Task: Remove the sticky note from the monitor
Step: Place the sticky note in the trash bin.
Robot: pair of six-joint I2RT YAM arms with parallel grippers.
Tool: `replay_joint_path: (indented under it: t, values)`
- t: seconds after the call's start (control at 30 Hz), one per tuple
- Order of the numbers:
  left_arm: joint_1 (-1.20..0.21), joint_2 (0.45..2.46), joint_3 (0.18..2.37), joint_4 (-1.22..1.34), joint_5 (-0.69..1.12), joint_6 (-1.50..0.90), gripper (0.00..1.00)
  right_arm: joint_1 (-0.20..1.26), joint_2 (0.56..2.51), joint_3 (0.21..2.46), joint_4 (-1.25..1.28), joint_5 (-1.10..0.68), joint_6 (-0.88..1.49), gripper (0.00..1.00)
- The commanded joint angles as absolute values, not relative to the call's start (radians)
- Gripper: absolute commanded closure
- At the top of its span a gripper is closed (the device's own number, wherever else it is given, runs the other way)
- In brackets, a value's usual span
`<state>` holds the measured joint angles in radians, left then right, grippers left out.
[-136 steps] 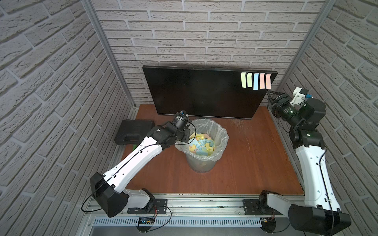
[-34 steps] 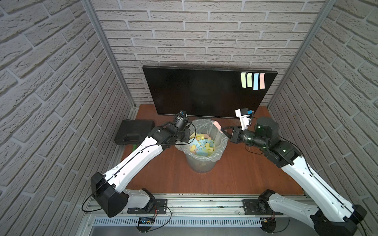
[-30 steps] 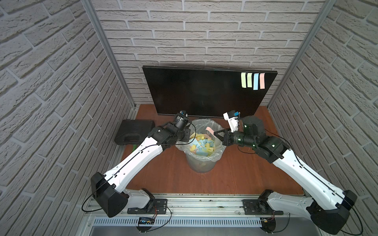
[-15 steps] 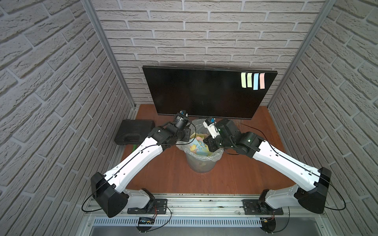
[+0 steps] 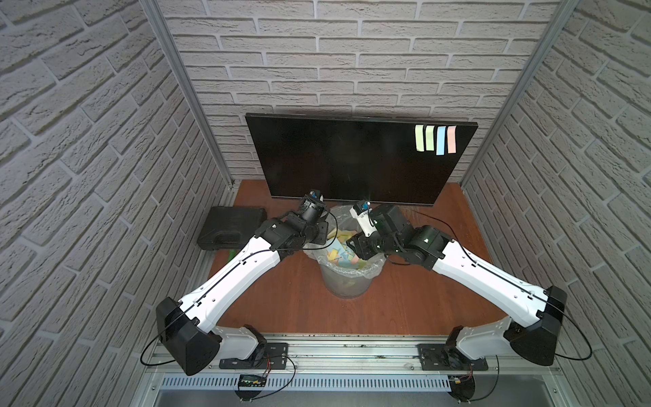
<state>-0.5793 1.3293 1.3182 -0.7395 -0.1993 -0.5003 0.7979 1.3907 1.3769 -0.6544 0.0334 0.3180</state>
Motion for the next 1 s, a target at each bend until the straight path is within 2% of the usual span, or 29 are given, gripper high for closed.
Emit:
replay_joint_path:
  t: [0.0,0.43,0.63,0.97]
  values:
    - [-0.584,1.322,1.292,-0.742,-0.196,-0.504,0.8,0.802,1.358,1.418,-0.618,0.003,0.318,0.5]
    - [-0.584,1.329,1.304,-0.751,-0.198,-0.497,0.8,0.748,1.223,1.495,-0.621,-0.018,0.399,0.49]
    - [-0.584,1.331,1.301,-0.744,-0.194,-0.499,0.8,0.575,1.137,1.495,-0.624,-0.114,0.495,0.49]
    - [-0.584,1.32,1.296,-0.749,-0.201,-0.498,0.8,0.309,1.002,1.508,-0.717,-0.009,0.593,0.51]
